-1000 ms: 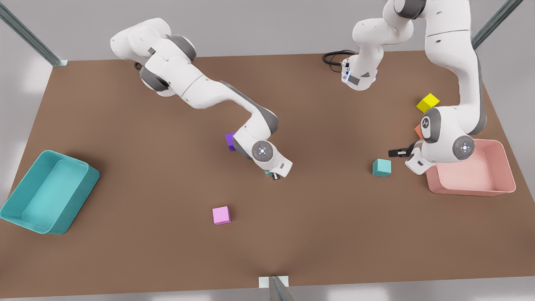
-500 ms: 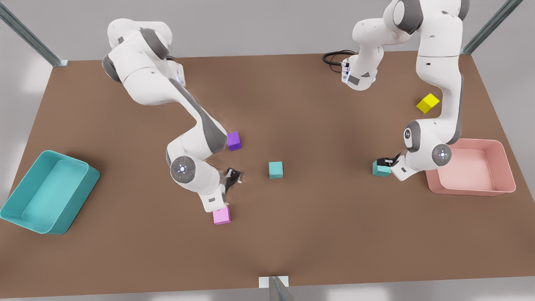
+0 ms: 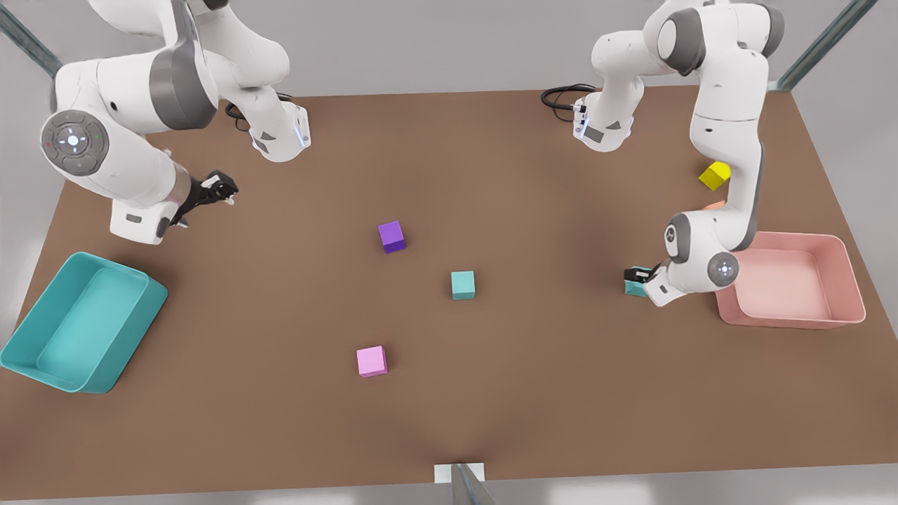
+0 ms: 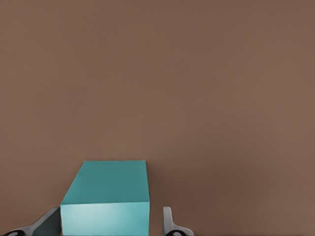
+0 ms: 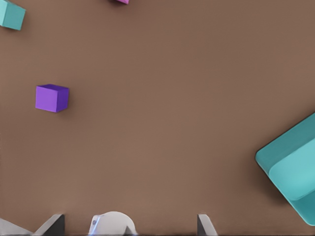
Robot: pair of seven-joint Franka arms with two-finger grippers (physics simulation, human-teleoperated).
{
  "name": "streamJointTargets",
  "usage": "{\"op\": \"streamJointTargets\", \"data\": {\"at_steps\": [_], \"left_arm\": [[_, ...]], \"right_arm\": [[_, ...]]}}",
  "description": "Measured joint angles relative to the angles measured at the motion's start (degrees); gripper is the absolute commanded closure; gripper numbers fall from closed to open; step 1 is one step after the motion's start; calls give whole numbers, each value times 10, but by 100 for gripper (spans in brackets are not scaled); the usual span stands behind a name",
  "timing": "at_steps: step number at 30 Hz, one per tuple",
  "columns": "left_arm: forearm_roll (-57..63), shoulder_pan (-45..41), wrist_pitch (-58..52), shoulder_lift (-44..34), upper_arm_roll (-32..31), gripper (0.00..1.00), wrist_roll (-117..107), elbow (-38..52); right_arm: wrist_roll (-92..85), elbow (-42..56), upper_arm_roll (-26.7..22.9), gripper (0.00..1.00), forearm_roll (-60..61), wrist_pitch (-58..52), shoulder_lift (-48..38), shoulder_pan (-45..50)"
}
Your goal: Stack the two blue cubes on top of each other
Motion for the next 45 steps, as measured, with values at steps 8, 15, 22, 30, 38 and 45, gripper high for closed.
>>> {"op": "streamJointTargets", "data": {"at_steps": [8,15,22,30,38,45], "left_arm": [[1,2,21,18,0,26,12,-1],[5,-1,27,13,0,26,17,8],[5,-9,15,-21,1,28,17,23],[5,-130,-50,-64,-2,29,-45,84],[-12,-369,-135,139,-4,29,-212,401],[-23,-412,-161,184,-4,29,-351,438]], "right_arm": [[77,-5,-3,0,19,7,17,-6],[118,-5,-4,0,27,10,21,-6],[145,-4,-4,0,25,11,22,-6],[166,-5,-4,0,25,11,23,-6],[179,-2,-4,0,24,10,27,-6],[187,-1,-4,0,24,9,30,-6]]}}
